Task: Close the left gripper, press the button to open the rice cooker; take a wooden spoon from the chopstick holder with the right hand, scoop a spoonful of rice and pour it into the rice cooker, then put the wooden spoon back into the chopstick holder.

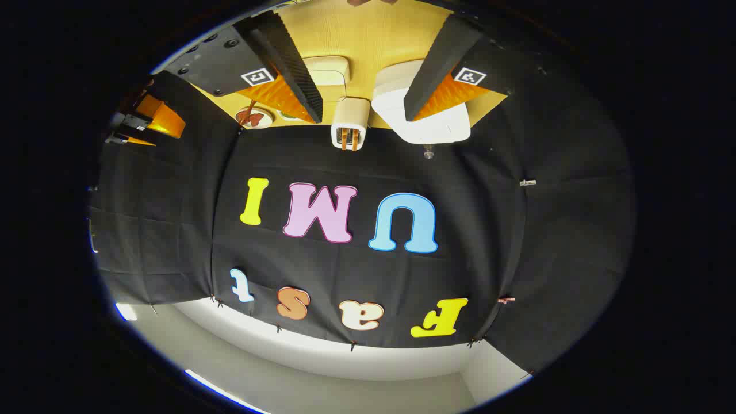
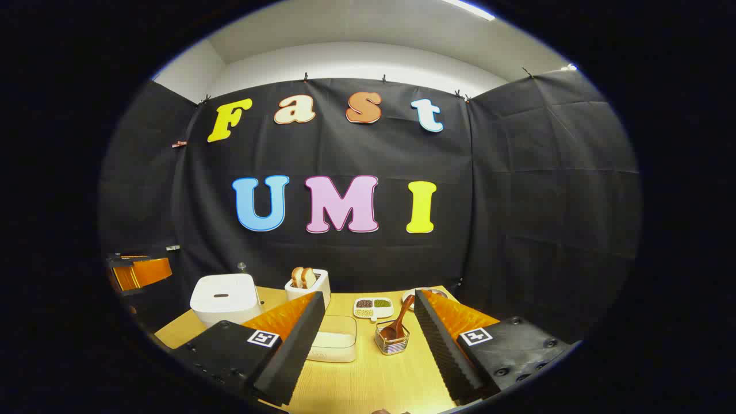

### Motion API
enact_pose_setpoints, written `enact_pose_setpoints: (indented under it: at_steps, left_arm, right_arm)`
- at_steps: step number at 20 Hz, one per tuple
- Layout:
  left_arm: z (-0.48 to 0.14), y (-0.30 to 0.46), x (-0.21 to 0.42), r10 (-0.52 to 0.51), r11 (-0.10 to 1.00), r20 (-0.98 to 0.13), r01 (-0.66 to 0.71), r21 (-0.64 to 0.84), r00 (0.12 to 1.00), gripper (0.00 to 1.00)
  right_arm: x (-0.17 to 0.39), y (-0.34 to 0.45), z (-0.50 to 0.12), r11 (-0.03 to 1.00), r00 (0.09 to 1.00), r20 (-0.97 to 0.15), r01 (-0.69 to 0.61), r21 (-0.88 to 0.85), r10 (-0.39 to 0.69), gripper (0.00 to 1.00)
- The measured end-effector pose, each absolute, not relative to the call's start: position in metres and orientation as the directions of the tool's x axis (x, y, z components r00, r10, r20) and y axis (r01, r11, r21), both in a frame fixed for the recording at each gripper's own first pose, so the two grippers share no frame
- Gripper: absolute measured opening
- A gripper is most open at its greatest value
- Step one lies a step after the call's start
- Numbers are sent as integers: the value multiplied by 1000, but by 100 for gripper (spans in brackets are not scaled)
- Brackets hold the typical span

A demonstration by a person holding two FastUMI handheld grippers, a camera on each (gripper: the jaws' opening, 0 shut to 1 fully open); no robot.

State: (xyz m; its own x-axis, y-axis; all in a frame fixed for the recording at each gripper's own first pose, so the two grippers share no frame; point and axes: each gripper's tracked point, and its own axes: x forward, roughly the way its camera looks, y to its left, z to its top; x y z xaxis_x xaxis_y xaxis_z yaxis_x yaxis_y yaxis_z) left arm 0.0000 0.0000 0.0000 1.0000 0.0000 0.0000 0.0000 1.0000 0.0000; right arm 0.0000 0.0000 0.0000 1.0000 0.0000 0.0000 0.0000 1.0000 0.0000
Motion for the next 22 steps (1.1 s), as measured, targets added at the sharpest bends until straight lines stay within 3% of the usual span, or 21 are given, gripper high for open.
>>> enact_pose_setpoints:
  at_steps: [9, 22]
  left_arm:
    - [0, -2, 5, 54, 998, 6, -54, 11, 999, 97]
    - [7, -9, 9, 45, 999, 17, -46, 15, 999, 98]
  right_arm:
    - [16, -28, 3, 1000, 1000, -14, 11, 16, -10, 98]
    - [26, -37, 12, 999, 1000, 14, -9, 31, 9, 97]
